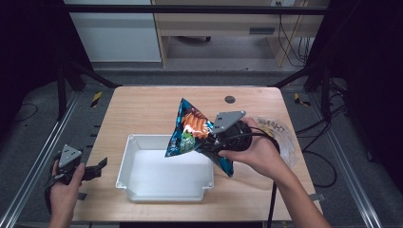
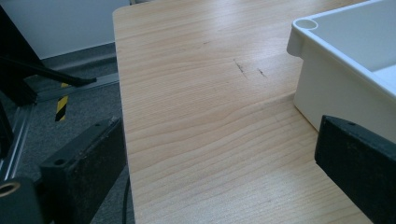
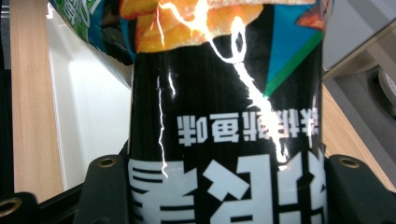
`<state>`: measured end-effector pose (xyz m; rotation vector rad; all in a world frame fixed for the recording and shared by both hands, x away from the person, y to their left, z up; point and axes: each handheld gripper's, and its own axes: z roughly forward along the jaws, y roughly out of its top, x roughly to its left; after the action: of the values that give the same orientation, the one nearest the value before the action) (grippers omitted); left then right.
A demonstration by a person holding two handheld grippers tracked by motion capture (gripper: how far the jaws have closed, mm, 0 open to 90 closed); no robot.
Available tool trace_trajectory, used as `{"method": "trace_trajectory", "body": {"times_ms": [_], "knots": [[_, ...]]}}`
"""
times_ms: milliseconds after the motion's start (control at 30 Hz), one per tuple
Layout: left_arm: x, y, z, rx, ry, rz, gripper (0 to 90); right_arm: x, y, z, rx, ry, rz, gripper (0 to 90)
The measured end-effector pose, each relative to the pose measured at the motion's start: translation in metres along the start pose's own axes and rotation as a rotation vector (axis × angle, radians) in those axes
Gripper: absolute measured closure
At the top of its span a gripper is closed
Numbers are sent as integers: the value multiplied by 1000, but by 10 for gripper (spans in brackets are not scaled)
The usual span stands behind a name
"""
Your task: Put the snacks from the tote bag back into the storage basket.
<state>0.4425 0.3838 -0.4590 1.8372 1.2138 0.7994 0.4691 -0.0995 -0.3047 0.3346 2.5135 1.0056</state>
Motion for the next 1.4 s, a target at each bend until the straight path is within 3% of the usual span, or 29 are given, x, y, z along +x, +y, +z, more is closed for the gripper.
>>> {"method": "trace_trajectory", "body": {"times_ms": [633,1400], "knots": [[1,0,-1,-3,6,-3,21,9,18,30,13,48,-42,414],[1,0,0,-4,0,-7,21,24,26,65,50,115,-86,414]]}}
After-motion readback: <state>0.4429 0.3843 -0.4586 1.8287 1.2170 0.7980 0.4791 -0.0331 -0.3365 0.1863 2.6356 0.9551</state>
